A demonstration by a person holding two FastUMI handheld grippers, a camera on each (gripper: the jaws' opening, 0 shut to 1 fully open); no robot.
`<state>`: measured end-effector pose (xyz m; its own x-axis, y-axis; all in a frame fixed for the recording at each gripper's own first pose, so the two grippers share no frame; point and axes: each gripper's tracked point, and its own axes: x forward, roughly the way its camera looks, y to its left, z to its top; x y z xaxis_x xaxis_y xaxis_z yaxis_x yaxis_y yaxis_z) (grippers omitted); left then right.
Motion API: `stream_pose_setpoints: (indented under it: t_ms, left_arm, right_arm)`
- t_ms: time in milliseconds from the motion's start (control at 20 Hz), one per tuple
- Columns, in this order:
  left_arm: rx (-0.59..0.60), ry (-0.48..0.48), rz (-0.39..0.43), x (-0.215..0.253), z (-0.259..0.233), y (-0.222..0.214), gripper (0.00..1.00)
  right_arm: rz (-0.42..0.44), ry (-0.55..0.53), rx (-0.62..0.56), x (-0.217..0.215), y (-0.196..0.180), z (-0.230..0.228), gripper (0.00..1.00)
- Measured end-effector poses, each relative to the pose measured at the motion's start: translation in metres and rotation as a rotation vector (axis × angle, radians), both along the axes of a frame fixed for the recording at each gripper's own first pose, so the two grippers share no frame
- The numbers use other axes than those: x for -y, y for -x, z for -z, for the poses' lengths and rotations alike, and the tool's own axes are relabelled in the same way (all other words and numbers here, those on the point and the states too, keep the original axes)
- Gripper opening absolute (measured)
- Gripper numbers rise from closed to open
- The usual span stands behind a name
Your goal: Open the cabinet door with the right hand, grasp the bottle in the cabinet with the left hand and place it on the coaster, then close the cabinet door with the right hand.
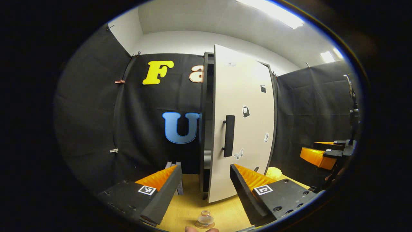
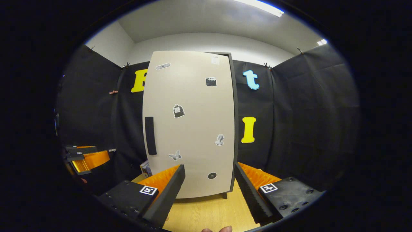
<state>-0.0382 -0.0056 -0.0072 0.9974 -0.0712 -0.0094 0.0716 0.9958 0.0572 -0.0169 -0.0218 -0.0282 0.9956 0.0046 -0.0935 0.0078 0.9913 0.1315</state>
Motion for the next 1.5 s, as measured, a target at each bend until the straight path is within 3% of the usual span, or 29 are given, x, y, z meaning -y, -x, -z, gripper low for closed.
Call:
stream_pose_setpoints:
  t_ms: [1500]
  left_arm:
    - [-0.005, -0.037, 0.006, 0.004, 0.007, -0.001, 0.95]
  right_arm:
    - [0.009, 0.005, -0.013, 0.007, 0.007, -0.007, 0.99]
